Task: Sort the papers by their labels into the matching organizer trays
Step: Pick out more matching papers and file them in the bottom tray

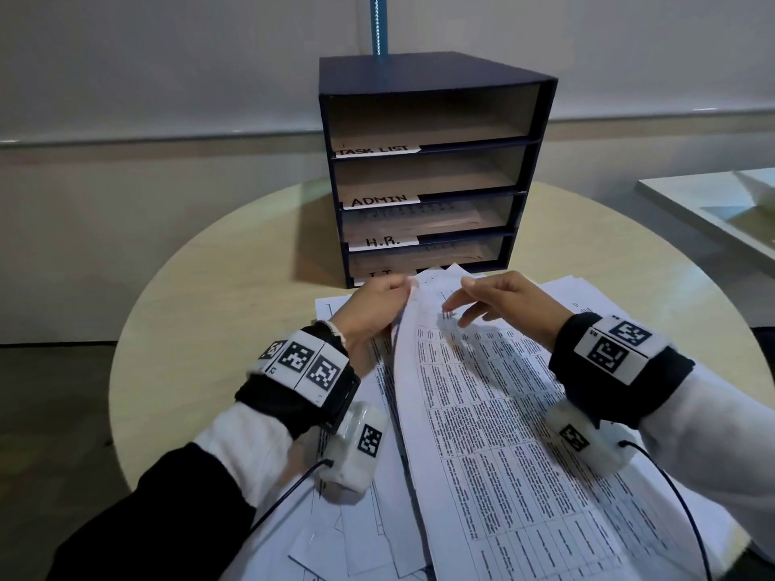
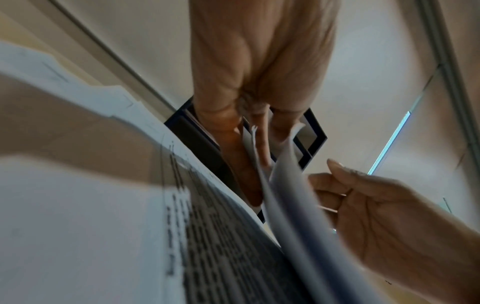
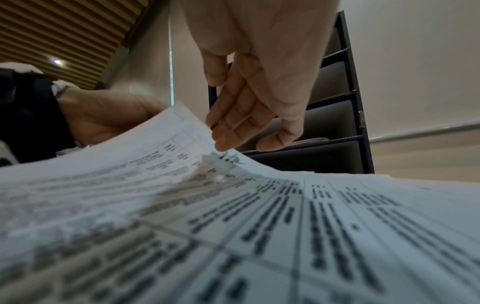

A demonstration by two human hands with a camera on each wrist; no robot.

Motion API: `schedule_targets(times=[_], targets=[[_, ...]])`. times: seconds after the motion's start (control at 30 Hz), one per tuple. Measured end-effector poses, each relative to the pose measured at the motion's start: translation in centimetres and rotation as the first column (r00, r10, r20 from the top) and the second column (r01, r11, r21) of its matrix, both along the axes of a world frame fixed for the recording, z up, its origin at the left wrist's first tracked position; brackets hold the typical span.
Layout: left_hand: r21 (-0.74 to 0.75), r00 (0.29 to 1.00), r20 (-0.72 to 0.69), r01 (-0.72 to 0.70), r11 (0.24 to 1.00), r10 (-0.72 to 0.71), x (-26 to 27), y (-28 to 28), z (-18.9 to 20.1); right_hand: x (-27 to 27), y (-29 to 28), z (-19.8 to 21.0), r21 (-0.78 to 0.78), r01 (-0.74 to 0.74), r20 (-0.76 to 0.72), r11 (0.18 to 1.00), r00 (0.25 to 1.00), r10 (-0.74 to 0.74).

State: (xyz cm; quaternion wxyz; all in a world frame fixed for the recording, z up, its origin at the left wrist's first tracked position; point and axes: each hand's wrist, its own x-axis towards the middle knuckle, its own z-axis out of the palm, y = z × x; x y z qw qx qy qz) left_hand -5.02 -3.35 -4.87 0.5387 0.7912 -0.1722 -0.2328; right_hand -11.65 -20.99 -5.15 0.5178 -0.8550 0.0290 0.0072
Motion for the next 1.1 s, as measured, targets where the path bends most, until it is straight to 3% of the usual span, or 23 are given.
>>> schedule_targets(times=[0.13,0.23,0.33,0.47,0.53,0.7,0.77,0.87,0.93,1.03,1.1], targets=[[0.027,0.998,-0.066,0.019,0.999,-0.018,0.2,0.6,0.2,0.3,0.1,-0.4,-0.042,0.021,-0.002,0.999,1.0,-0.021],[0.038,0.992,-0.07,0.108,0.993,-0.105,-0.1,1.1,0.1,0.4,0.0,-0.5,-0.213,0.106,0.068,0.971,0.993,-0.094],[0.159,0.974,0.015,0.222,0.962,-0.227,-0.3,1.5,-0.1,0.2,-0.2,-0.5,-0.426,0.129,0.154,0.895,0.986,-0.069],[0.254,0.941,0.05,0.311,0.916,-0.334,-0.5,2.0,0.3,-0.1,0.0,-0.6,-0.663,0.044,0.064,0.747,0.998,-0.002],[0.259,0.92,0.017,0.375,0.89,-0.392,-0.8,2.0,0.5,-0.1,0.2,-0.4,-0.703,0.02,0.055,0.711,0.998,0.025],[0.189,0.882,-0.004,0.463,0.866,-0.471,-1.8,1.6,1.1,-0.1,0.2,-0.3,-0.708,-0.025,0.062,0.706,0.993,0.098],[0.073,0.926,0.043,0.37,0.926,-0.374,-1.8,1.7,1.4,-0.1,0.3,-0.3,-0.718,-0.018,0.056,0.695,0.995,0.084],[-0.088,0.998,0.058,0.033,0.996,-0.028,-0.6,1.9,1.7,-0.2,0.7,-0.1,-0.762,-0.045,0.048,0.646,0.991,0.125],[0.019,0.991,0.079,-0.112,0.994,0.11,1.0,2.3,1.3,-0.4,1.0,0.0,-0.78,-0.072,0.031,0.621,0.988,0.154],[0.379,0.987,0.081,-0.16,0.912,0.139,3.5,3.3,0.0,-0.8,1.2,0.3,-0.796,-0.095,-0.008,0.598,0.989,0.147],[0.451,0.986,0.041,-0.164,0.877,0.163,4.4,3.9,-0.9,-0.9,1.2,0.3,-0.803,-0.105,-0.014,0.586,0.987,0.158]])
